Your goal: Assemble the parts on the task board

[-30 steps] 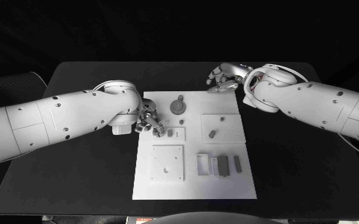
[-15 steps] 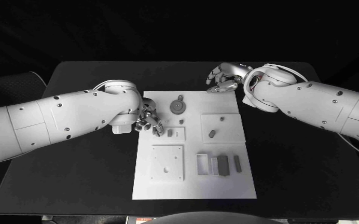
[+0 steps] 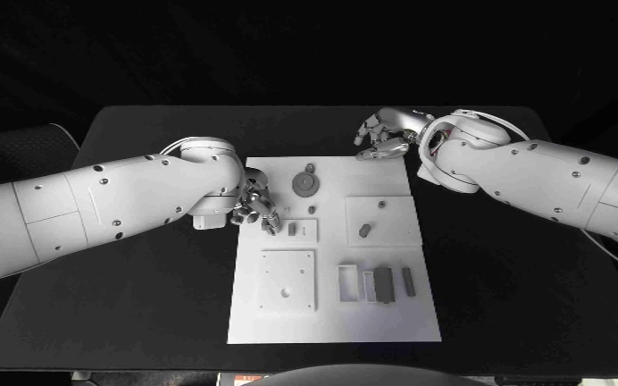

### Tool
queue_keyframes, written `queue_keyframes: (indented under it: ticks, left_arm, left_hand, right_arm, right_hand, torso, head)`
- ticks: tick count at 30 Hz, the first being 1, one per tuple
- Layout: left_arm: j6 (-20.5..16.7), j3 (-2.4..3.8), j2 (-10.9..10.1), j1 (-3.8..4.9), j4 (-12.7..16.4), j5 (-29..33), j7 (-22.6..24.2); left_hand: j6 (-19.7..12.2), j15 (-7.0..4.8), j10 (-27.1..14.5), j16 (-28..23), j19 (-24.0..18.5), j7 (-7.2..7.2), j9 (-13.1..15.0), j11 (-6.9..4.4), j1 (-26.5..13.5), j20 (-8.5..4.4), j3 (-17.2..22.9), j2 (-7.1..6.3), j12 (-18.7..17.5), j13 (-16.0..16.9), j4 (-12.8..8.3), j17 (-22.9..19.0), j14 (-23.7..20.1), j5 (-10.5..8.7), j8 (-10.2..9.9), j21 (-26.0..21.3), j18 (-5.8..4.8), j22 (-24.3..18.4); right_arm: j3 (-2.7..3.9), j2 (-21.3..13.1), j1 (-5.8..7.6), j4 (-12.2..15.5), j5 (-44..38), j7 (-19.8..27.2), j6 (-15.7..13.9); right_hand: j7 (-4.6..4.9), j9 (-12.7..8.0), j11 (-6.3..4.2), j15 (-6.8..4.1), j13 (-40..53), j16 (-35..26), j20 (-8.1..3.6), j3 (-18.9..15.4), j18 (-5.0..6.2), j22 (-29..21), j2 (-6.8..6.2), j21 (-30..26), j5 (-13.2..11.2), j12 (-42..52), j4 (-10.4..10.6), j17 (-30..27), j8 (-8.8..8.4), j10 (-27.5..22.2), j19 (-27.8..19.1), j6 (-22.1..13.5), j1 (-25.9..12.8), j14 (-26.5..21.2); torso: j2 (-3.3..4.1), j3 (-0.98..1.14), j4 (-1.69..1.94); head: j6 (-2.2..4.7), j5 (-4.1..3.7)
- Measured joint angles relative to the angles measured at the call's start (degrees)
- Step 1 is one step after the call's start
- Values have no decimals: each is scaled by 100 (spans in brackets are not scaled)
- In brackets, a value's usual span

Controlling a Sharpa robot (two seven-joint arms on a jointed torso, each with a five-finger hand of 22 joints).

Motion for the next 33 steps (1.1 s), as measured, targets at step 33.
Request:
queue_keyframes:
  ticks: [33]
  left_arm:
    - [19,-20,9,8,4,-21,5]
  left_hand:
    - [-41,16,-36,1,-51,-1,95,6,-82,-10,40,-78,0,30,274,1,-78,-861,4,-22,14,-2]
  right_arm:
    - [0,-4,0,8,0,0,1]
  right_hand:
    - [-2,-2,0,-3,-4,0,10,0,0,0,0,0,0,0,0,0,0,0,-10,-3,0,3]
  torso:
    - [-1,-1,1]
  head:
    - [-7,-14]
